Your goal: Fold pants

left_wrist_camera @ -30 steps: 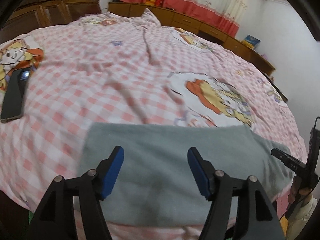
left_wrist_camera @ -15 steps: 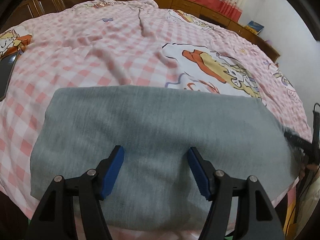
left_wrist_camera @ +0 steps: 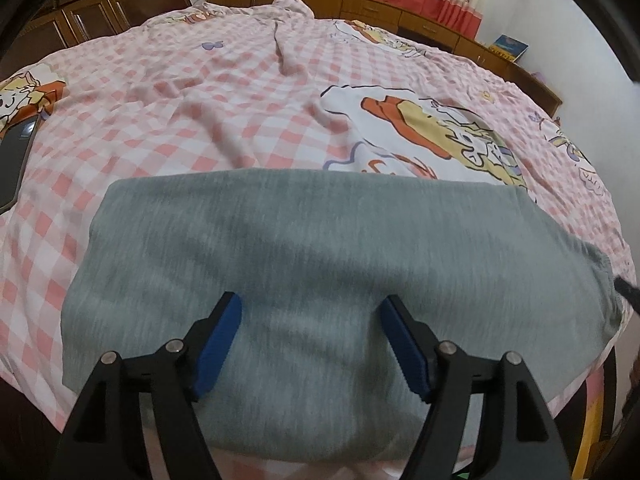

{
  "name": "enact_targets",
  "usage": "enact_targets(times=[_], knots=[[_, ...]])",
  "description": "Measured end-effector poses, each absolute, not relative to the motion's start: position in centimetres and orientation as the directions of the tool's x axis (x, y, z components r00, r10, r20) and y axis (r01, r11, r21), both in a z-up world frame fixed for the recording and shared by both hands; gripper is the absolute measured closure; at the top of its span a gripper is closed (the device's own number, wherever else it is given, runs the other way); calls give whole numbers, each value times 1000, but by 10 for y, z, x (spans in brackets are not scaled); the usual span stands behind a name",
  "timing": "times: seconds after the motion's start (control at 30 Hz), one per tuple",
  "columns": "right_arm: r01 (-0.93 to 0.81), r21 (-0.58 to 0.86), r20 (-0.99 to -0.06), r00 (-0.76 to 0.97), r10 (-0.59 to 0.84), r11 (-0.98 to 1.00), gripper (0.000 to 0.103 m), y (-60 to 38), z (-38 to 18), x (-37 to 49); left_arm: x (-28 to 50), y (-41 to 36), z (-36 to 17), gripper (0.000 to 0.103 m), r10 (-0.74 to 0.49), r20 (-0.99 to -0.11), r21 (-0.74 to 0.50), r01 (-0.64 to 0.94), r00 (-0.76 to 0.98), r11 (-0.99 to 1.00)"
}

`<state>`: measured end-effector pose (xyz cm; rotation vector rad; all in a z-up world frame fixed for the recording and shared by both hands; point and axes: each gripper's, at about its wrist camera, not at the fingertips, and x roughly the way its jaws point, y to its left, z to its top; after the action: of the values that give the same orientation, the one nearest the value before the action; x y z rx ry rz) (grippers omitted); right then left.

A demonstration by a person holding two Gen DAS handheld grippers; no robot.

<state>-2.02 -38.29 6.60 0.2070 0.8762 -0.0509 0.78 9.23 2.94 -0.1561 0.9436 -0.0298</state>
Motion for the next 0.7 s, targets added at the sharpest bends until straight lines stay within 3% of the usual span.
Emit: enact_targets(times=[0.1,0.23,0.4,0.57,0.7], knots=[[163,54,-811,583,-53,985,77,-383,44,-28,6,92,29,27,-79,-805,-145,-66,588,987],[193,64,-819,571,-59,979,79,-391,35,-39,0,94,33,27,-85,-819,-143,-59,568,988],[201,34,-818,569,-88,979,67,-375,48,-42,-13,105,38,26,-85,-830,-142,-63,551,988],[97,49,-809,588,-18,994,67,-331,59,-42,-30,127,43,26,-110,-830,-190,-91,547,978],[-47,64,-809,583,79,997,65,-278,64,-39,-47,145,49,26,-68,-822,-157,-110,565,981]])
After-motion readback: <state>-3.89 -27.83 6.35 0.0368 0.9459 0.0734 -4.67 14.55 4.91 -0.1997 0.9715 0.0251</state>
